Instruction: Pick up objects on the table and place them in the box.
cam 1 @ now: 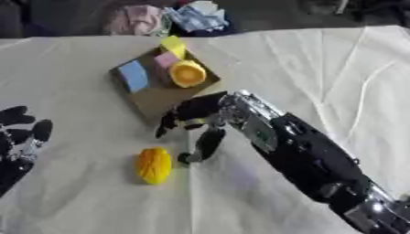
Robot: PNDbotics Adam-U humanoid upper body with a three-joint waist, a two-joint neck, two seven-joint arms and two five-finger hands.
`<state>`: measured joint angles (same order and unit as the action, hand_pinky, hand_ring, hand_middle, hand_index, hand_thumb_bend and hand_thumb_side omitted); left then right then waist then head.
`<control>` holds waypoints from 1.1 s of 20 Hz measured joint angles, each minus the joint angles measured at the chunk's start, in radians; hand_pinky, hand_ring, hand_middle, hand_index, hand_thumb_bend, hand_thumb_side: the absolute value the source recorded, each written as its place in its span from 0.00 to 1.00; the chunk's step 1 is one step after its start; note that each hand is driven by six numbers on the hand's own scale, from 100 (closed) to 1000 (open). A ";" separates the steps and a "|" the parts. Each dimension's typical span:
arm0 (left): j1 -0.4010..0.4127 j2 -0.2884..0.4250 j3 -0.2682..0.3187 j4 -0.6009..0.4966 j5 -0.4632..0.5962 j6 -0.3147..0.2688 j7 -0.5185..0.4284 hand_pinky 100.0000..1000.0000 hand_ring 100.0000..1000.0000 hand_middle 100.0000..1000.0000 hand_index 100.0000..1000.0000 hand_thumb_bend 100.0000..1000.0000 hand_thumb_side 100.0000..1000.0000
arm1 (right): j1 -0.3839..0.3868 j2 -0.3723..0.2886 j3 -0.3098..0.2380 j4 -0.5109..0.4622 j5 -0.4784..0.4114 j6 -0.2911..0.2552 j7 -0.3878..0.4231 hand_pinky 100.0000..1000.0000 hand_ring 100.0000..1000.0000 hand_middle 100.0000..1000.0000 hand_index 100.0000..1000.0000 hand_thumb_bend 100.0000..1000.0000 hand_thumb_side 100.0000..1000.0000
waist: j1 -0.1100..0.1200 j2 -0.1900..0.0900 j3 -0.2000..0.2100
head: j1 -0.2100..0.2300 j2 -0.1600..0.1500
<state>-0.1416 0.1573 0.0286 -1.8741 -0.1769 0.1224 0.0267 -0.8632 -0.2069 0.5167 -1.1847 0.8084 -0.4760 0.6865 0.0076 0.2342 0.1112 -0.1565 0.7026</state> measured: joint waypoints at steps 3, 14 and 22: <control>0.000 0.000 0.000 0.000 0.000 0.000 0.000 0.66 0.51 0.60 0.76 0.53 0.44 | -0.006 0.001 0.002 -0.006 -0.006 0.002 0.004 0.77 0.80 0.78 0.89 0.12 0.29 | 0.000 0.000 0.000 | -0.001 0.000; 0.000 0.000 0.000 0.000 0.000 -0.001 -0.002 0.66 0.51 0.60 0.76 0.53 0.44 | -0.017 0.000 0.026 -0.077 -0.096 0.048 0.051 0.78 0.82 0.81 0.96 0.24 0.37 | 0.000 0.000 -0.002 | -0.001 0.000; 0.000 0.000 0.000 0.000 0.000 -0.001 -0.002 0.66 0.51 0.60 0.76 0.53 0.44 | -0.017 0.000 0.040 -0.110 -0.155 0.079 0.081 0.79 0.83 0.82 0.96 0.28 0.41 | 0.000 0.000 -0.003 | -0.001 0.001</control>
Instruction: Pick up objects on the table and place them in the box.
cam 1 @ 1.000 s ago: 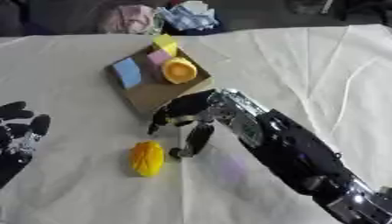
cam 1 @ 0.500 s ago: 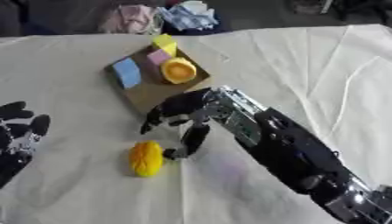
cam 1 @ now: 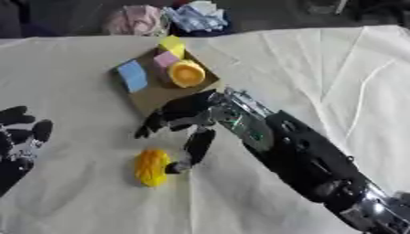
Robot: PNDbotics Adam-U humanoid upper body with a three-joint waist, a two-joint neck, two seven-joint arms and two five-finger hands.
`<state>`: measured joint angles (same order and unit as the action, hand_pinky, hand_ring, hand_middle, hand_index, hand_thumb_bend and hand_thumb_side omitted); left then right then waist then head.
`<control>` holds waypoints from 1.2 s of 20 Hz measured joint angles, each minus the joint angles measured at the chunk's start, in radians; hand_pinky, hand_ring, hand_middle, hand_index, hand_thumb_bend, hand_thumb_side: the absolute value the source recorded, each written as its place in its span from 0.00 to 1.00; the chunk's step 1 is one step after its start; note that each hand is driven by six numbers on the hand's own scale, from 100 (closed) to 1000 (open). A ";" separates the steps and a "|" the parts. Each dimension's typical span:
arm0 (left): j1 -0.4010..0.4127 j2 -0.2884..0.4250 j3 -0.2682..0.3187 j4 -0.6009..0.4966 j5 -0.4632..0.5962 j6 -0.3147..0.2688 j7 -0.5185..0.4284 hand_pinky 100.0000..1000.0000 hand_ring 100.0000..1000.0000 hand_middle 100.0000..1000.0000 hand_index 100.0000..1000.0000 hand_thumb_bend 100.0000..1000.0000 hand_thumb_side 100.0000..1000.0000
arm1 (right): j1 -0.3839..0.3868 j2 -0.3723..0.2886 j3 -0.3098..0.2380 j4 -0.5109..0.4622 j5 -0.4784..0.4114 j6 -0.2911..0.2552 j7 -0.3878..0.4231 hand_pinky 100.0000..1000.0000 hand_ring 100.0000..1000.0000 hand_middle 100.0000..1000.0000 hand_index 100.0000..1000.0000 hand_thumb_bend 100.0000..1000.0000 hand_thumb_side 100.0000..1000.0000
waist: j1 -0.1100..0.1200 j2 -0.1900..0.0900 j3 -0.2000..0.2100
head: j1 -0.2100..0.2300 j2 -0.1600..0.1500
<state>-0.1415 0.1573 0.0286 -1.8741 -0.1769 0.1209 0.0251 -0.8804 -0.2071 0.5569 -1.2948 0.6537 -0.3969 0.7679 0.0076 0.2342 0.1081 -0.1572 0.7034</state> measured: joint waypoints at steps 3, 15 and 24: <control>0.000 0.000 0.000 0.000 0.000 0.000 0.000 0.66 0.51 0.60 0.76 0.53 0.44 | 0.000 0.000 0.007 -0.007 -0.022 0.013 0.013 0.79 0.83 0.83 0.96 0.28 0.41 | 0.000 0.000 -0.001 | -0.001 0.000; 0.000 0.000 0.000 0.000 0.000 -0.001 -0.002 0.66 0.51 0.60 0.76 0.53 0.44 | 0.027 0.018 0.016 0.056 0.031 0.001 0.001 0.79 0.83 0.81 0.92 0.20 0.34 | 0.000 0.000 -0.001 | -0.004 0.000; 0.000 0.000 0.000 0.000 0.000 -0.001 -0.002 0.66 0.51 0.60 0.76 0.53 0.44 | 0.031 0.037 -0.009 0.103 0.111 -0.077 -0.077 0.73 0.69 0.54 0.66 0.12 0.20 | 0.000 0.000 0.001 | -0.007 0.000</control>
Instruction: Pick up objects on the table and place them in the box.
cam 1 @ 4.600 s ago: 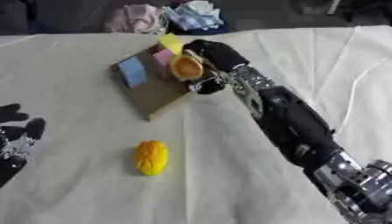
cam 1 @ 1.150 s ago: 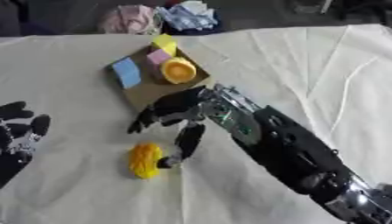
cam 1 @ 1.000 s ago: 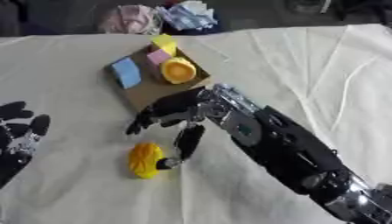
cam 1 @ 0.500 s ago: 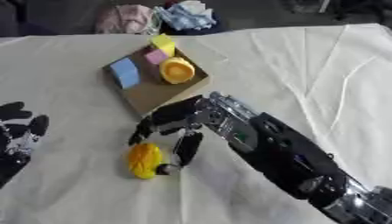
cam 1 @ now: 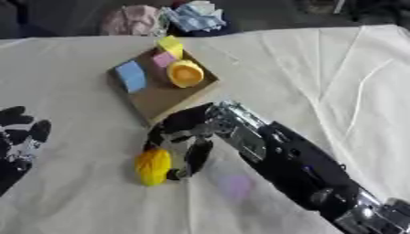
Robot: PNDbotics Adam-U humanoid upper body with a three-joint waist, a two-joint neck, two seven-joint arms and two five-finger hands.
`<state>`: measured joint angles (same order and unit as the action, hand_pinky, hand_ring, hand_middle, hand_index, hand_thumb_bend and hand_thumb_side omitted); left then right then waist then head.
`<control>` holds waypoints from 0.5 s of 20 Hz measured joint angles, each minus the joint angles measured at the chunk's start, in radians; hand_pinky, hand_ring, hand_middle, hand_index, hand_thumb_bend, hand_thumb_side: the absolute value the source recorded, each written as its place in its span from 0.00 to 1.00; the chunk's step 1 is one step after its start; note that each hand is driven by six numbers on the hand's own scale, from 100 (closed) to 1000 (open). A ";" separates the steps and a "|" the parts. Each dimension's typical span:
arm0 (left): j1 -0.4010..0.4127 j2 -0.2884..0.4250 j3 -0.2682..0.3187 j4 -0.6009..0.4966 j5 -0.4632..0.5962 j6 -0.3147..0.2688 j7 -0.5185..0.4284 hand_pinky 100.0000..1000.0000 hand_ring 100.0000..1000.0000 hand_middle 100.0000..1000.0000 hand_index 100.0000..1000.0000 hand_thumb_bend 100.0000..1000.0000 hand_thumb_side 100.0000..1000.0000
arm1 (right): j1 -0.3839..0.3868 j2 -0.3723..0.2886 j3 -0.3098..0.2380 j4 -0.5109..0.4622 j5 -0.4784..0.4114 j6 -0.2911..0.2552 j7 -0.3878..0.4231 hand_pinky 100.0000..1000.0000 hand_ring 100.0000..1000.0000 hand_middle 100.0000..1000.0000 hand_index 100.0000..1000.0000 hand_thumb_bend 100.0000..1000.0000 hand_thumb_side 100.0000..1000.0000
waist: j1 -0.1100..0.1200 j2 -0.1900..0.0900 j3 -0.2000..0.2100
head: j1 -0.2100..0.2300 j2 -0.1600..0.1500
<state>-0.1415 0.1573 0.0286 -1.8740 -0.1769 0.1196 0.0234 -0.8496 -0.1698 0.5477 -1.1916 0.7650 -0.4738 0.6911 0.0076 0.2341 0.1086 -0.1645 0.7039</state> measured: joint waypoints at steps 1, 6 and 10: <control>0.000 0.000 0.000 0.000 0.000 0.000 0.000 0.66 0.51 0.60 0.76 0.53 0.44 | 0.001 0.000 -0.002 0.002 0.004 -0.017 -0.017 0.72 0.68 0.51 0.55 0.09 0.16 | 0.000 0.000 0.000 | -0.001 0.000; 0.000 0.000 0.000 0.000 0.000 0.000 0.000 0.66 0.51 0.60 0.76 0.53 0.44 | 0.005 -0.002 -0.005 0.013 -0.001 -0.072 -0.109 0.69 0.63 0.45 0.40 0.00 0.07 | 0.000 0.000 0.000 | -0.005 0.000; 0.000 0.000 0.000 0.000 0.000 0.000 0.000 0.66 0.51 0.60 0.76 0.53 0.44 | 0.002 -0.021 -0.006 0.001 -0.047 -0.065 -0.176 0.67 0.61 0.43 0.35 0.00 0.06 | 0.000 0.000 0.000 | -0.006 0.000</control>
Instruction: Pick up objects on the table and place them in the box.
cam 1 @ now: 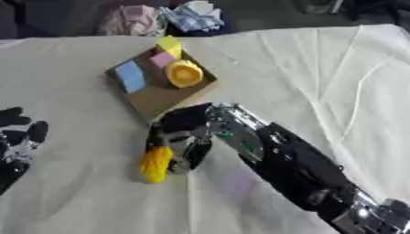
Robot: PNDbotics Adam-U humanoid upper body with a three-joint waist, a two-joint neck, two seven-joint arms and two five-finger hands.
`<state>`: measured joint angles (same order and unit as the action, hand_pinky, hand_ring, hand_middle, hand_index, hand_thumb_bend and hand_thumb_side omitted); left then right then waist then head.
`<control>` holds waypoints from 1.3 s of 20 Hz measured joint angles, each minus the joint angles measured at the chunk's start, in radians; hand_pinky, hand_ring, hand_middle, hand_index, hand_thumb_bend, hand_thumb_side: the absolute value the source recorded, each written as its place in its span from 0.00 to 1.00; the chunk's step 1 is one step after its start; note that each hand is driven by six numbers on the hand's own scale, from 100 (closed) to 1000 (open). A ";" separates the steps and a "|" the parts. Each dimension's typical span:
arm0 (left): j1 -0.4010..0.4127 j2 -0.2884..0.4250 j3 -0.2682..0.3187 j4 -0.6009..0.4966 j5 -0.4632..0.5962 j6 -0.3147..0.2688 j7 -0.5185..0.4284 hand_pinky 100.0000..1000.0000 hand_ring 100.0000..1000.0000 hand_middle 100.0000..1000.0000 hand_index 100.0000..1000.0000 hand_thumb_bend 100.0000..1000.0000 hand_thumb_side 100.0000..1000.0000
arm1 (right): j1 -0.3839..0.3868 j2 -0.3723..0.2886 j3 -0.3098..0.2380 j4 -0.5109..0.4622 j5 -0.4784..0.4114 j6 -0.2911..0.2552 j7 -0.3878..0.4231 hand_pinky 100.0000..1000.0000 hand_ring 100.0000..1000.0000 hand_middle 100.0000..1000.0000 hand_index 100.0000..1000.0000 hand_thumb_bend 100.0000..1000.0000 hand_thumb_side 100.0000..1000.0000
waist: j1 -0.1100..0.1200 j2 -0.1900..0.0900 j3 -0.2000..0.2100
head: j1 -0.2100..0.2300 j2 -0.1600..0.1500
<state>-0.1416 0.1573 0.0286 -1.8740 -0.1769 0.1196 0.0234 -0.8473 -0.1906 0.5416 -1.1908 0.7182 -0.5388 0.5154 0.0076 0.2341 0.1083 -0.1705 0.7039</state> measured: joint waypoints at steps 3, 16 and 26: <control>0.000 0.000 0.000 0.000 0.000 0.000 0.000 0.66 0.51 0.60 0.76 0.53 0.44 | -0.022 -0.019 -0.010 -0.018 -0.057 0.029 -0.019 0.67 0.60 0.42 0.35 0.00 0.05 | 0.000 0.000 0.000 | 0.000 0.000; -0.001 0.000 0.000 0.000 0.001 -0.001 0.008 0.66 0.51 0.60 0.76 0.53 0.44 | -0.148 -0.037 -0.172 0.156 -0.009 0.204 -0.159 0.67 0.61 0.47 0.42 0.01 0.06 | 0.000 0.000 0.022 | -0.016 0.000; -0.003 -0.004 -0.006 0.000 0.002 -0.001 0.001 0.66 0.51 0.60 0.76 0.53 0.44 | -0.174 0.028 -0.251 0.305 0.259 0.284 -0.418 0.72 0.71 0.66 0.84 0.37 0.47 | 0.000 0.000 0.045 | -0.034 0.000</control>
<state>-0.1441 0.1531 0.0224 -1.8744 -0.1746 0.1184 0.0239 -1.0213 -0.1629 0.2911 -0.8854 0.9772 -0.2547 0.0977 0.0079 0.2340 0.1533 -0.2043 0.7035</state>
